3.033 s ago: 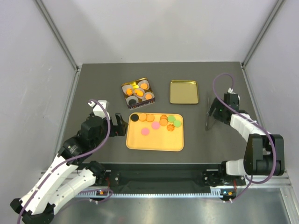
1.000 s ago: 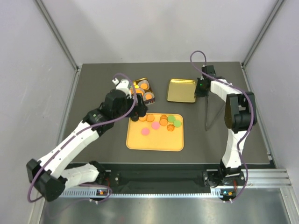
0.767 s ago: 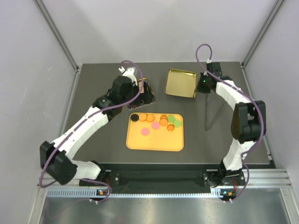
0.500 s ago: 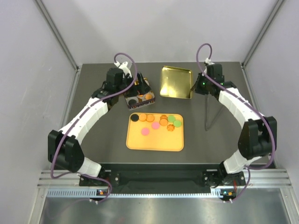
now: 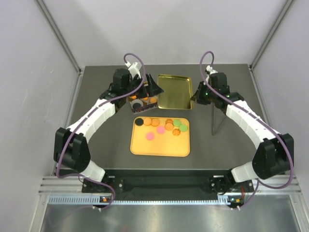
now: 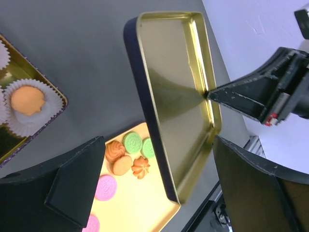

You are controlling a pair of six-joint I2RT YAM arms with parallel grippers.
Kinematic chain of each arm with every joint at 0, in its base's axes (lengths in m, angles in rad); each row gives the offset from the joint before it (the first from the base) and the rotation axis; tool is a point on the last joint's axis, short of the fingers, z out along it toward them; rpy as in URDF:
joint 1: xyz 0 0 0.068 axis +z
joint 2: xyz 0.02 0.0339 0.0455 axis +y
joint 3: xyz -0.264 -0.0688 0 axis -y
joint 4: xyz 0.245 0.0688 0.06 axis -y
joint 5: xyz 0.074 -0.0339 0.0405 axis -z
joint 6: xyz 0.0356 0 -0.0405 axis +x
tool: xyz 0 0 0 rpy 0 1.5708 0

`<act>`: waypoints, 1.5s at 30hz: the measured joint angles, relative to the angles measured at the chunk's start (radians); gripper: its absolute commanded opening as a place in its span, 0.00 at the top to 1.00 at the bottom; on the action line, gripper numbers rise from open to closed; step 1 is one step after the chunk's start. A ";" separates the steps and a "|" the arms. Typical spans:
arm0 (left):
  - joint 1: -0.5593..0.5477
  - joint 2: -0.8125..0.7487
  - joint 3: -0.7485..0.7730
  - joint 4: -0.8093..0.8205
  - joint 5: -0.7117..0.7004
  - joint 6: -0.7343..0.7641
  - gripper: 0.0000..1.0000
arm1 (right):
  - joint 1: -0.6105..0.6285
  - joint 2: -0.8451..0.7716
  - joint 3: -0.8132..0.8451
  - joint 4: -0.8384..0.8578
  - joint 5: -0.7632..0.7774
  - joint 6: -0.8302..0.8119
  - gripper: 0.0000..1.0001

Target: Pack the cookies

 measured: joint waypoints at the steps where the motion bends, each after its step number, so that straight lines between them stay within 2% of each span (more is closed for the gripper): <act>1: 0.000 0.008 -0.005 0.007 0.007 -0.007 0.03 | 0.009 -0.007 0.000 0.001 0.000 0.003 1.00; 5: 0.000 0.024 -0.018 0.047 0.026 -0.034 0.08 | 0.051 -0.035 0.000 0.001 0.003 0.013 1.00; 8: 0.000 0.031 -0.021 0.080 0.045 -0.056 0.18 | 0.075 -0.041 0.000 0.001 0.006 0.018 1.00; 12: 0.000 0.031 -0.041 0.132 0.065 -0.092 0.55 | 0.101 -0.041 -0.002 0.002 0.014 0.024 1.00; 13: 0.000 0.031 -0.047 0.141 0.069 -0.095 0.78 | 0.106 -0.041 -0.007 0.002 0.016 0.024 0.99; 15: 0.000 0.031 -0.054 0.148 0.071 -0.105 1.00 | 0.111 -0.041 -0.014 -0.002 0.023 0.022 0.92; 17: 0.002 0.031 -0.058 0.150 0.071 -0.106 1.00 | 0.113 -0.041 -0.018 0.001 0.023 0.025 0.82; 18: 0.003 0.031 -0.060 0.150 0.075 -0.109 1.00 | 0.114 -0.041 -0.018 0.002 0.024 0.023 0.66; 21: 0.003 0.031 -0.063 0.134 0.065 -0.106 1.00 | 0.119 -0.042 -0.018 0.003 0.035 -0.004 0.49; 24: 0.002 0.031 -0.045 0.062 0.037 -0.102 1.00 | 0.152 -0.063 -0.019 0.002 0.100 -0.068 0.37; 26: 0.005 0.031 -0.015 -0.013 0.016 -0.101 1.00 | 0.221 -0.108 -0.024 0.004 0.184 -0.135 0.33; 31: 0.016 0.042 0.074 -0.139 -0.018 -0.103 1.00 | 0.539 -0.234 -0.041 0.055 0.406 -0.352 0.29; 35: 0.026 0.078 0.125 -0.198 -0.015 -0.116 1.00 | 0.728 -0.231 -0.074 0.138 0.566 -0.505 0.29; 41: 0.045 0.134 0.127 -0.272 0.011 -0.156 1.00 | 0.824 -0.151 -0.167 0.256 0.768 -0.723 0.28; 45: 0.051 0.146 0.129 -0.285 0.035 -0.174 1.00 | 0.865 -0.077 -0.169 0.338 0.834 -0.839 0.27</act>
